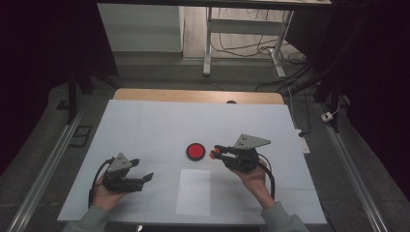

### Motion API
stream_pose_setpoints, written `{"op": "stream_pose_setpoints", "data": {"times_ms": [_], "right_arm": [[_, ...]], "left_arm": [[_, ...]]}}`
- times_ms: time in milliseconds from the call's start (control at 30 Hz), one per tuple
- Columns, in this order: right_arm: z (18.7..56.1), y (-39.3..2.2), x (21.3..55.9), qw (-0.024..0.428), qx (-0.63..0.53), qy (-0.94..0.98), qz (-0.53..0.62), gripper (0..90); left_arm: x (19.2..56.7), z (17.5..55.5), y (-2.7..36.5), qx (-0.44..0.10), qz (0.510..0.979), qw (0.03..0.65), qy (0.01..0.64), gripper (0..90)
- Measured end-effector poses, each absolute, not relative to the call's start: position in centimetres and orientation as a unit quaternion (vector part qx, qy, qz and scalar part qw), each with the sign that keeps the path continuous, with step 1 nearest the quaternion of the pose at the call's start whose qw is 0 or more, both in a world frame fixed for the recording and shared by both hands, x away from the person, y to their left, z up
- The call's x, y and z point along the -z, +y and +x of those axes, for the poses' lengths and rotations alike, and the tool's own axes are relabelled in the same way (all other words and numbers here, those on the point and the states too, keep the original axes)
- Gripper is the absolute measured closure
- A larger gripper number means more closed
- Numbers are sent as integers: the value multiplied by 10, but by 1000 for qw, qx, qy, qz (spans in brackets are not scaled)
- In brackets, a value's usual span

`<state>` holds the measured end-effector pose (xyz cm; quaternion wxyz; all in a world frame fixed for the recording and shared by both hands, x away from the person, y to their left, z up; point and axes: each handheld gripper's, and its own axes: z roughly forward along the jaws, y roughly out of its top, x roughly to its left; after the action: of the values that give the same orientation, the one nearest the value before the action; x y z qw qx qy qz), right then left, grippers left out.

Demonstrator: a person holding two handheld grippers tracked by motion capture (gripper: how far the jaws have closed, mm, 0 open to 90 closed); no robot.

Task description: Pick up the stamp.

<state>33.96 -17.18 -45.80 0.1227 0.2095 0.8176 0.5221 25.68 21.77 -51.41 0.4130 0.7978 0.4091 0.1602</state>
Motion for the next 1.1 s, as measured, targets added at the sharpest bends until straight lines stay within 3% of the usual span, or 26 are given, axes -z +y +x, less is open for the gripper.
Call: {"op": "stream_pose_setpoints", "data": {"times_ms": [1100], "right_arm": [[321, -146, 464, 83, -517, 832, 183, 720]], "left_arm": [[515, 256, 217, -160, 800, 411, 407, 247]]}}
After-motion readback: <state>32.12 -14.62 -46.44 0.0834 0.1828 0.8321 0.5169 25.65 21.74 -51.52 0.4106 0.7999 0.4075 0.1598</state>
